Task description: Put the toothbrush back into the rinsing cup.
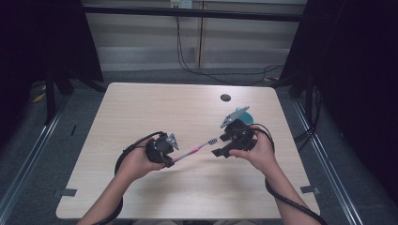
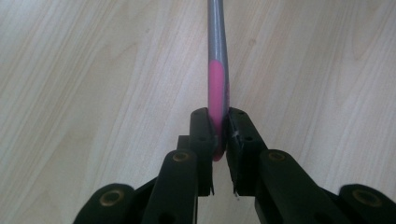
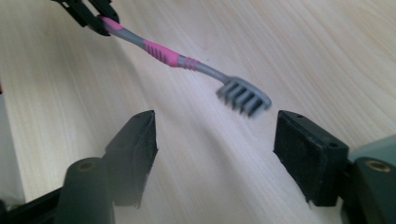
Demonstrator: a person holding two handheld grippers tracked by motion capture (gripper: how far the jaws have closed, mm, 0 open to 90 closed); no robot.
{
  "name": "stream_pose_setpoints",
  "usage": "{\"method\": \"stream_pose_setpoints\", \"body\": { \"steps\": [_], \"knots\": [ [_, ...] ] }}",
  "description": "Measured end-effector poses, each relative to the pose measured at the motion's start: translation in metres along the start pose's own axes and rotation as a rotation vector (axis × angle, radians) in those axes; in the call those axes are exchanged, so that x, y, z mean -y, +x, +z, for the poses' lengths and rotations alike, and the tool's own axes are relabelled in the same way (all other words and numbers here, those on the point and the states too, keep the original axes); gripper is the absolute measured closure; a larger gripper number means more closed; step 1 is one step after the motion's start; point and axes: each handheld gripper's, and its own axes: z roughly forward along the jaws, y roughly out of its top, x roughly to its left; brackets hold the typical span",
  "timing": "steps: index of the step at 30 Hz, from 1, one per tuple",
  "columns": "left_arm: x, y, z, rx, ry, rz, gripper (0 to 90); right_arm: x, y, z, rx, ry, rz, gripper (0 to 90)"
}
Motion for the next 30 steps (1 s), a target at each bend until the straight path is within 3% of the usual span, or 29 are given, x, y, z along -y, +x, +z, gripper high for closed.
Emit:
{"method": "stream_pose_setpoints", "body": {
  "steps": [4, 14, 23, 30],
  "knots": [
    [0.003, 0.003, -0.002, 0.017, -0.021, -0.021, 81.8, 0.006, -0.003, -0.001, -0.004, -0.027, 0.033, 29.1],
    [0.005, 0.007, -0.004, 0.007, -0.059, -0.065, 81.8, 0.016, -0.004, 0.007, -0.045, -0.037, 0.069, 31.2],
    [0.007, 0.007, -0.004, 0.017, -0.12, -0.108, 81.8, 0.018, -0.003, 0.014, -0.08, -0.099, 0.106, 32.1],
    [0.005, 0.007, -0.004, 0.03, -0.139, -0.102, 81.9, 0.018, 0.0, 0.018, -0.103, -0.121, 0.112, 31.8]
  ]
}}
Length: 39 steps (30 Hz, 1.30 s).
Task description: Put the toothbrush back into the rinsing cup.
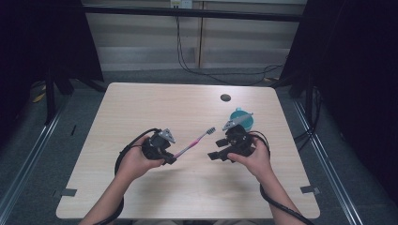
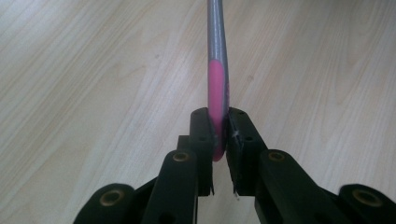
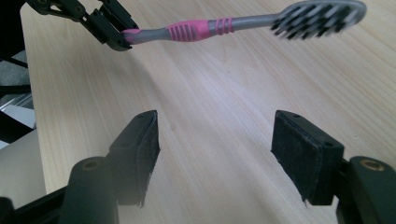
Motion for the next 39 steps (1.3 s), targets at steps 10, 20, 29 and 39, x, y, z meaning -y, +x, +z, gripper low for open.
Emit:
{"method": "stream_pose_setpoints", "body": {
  "steps": [10, 20, 29, 39],
  "knots": [
    [0.0, -0.002, 0.004, 0.034, -0.053, -0.023, 81.9, -0.002, 0.001, -0.001, -0.007, -0.009, 0.006, 32.3],
    [-0.001, -0.004, 0.009, 0.049, -0.086, -0.044, 81.9, -0.005, 0.0, -0.004, -0.03, -0.048, 0.026, 33.1],
    [-0.003, -0.006, 0.012, 0.054, -0.118, -0.064, 81.9, -0.005, -0.004, -0.008, -0.056, -0.111, 0.078, 37.1],
    [-0.006, -0.009, 0.012, 0.06, -0.129, -0.056, 81.9, -0.005, -0.006, -0.005, -0.059, -0.137, 0.111, 41.5]
  ]
}}
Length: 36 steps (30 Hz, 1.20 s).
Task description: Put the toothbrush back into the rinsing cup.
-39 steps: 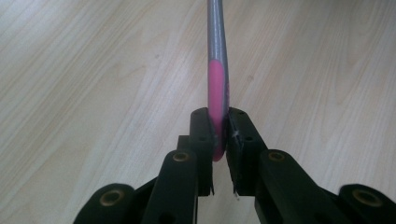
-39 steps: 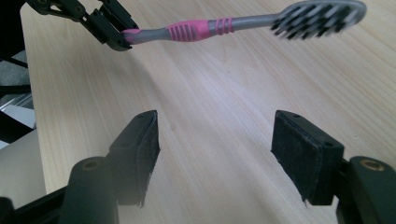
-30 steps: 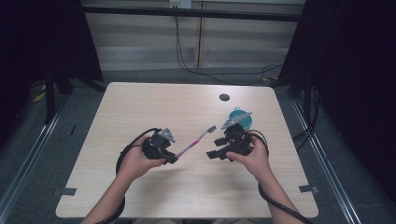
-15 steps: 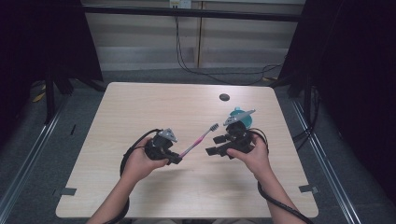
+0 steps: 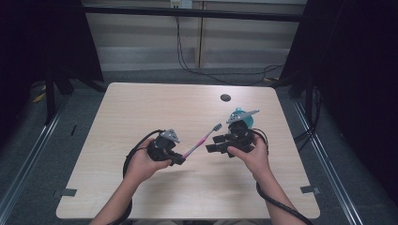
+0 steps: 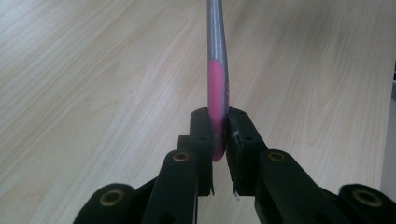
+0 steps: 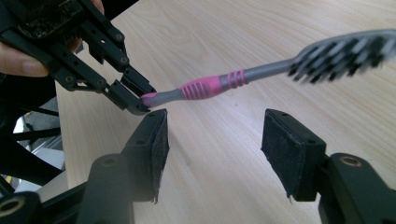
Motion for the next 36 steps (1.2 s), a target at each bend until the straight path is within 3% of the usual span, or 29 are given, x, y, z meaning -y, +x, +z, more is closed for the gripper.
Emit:
{"method": "stream_pose_setpoints", "body": {
  "steps": [5, 20, 31, 36],
  "knots": [
    [-0.0015, -0.0007, 0.0005, 0.01, -0.011, 0.001, 81.9, -0.0024, -0.0003, -0.0009, 0.0, -0.02, 0.003, 43.2],
    [-0.0022, -0.002, 0.0008, 0.014, -0.038, -0.008, 81.9, 0.0026, -0.0067, -0.001, -0.033, -0.137, 0.108, 49.5],
    [-0.0045, -0.0046, 0.0056, 0.032, -0.054, -0.02, 81.8, -0.0017, -0.0051, -0.0014, -0.034, -0.172, 0.117, 54.5],
    [-0.0049, -0.0054, 0.0075, 0.038, -0.053, -0.021, 81.8, -0.0016, -0.0057, 0.0, -0.044, -0.192, 0.143, 58.0]
  ]
}}
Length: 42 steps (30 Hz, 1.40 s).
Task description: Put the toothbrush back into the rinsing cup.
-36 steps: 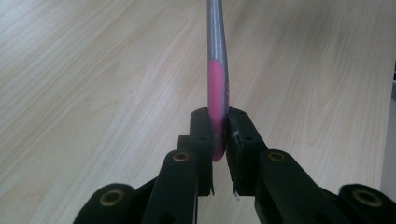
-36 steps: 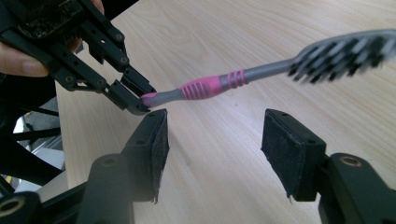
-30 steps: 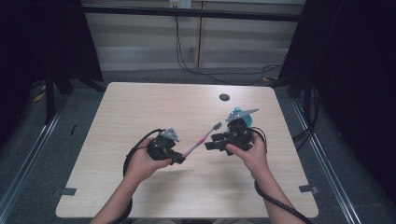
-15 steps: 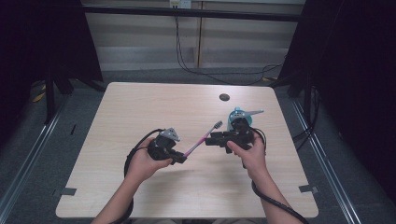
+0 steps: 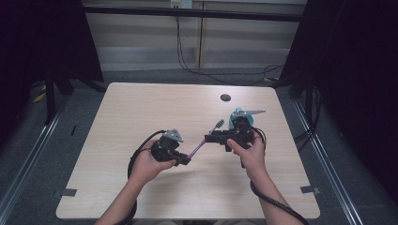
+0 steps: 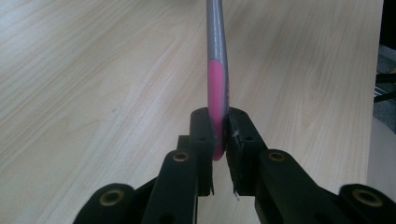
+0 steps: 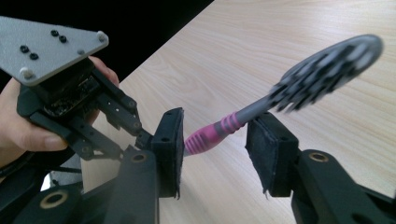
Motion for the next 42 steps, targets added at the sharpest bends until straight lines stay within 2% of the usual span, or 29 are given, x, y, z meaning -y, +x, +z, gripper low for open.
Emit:
{"method": "stream_pose_setpoints", "body": {
  "steps": [17, 22, 31, 33, 36, 38, 39, 42],
  "knots": [
    [-0.003, -0.003, 0.005, 0.009, 0.008, -0.01, 81.8, -0.003, 0.0, -0.001, -0.003, -0.032, 0.009, 66.2],
    [-0.004, -0.005, 0.007, 0.004, 0.004, -0.015, 81.8, -0.003, 0.0, -0.001, -0.012, -0.044, 0.021, 68.0],
    [-0.007, -0.008, 0.009, -0.001, 0.027, -0.008, 81.7, -0.002, -0.003, -0.001, -0.033, -0.066, 0.064, 71.8],
    [-0.007, -0.008, 0.011, 0.007, 0.027, -0.005, 81.6, -0.002, -0.004, 0.0, -0.048, -0.076, 0.077, 73.3],
    [-0.007, -0.008, 0.013, -0.003, 0.025, -0.001, 81.6, 0.0, -0.004, 0.0, -0.075, -0.089, 0.108, 76.3],
    [-0.007, -0.009, 0.015, -0.008, 0.022, 0.001, 81.6, 0.0, -0.005, 0.001, -0.116, -0.11, 0.136, 79.3],
    [-0.008, -0.01, 0.015, -0.014, 0.025, 0.003, 81.6, 0.0, -0.004, 0.001, -0.122, -0.115, 0.142, 79.9],
    [-0.009, -0.011, 0.017, -0.004, 0.025, 0.004, 81.4, -0.001, -0.002, 0.004, -0.15, -0.126, 0.158, 81.7]
  ]
}}
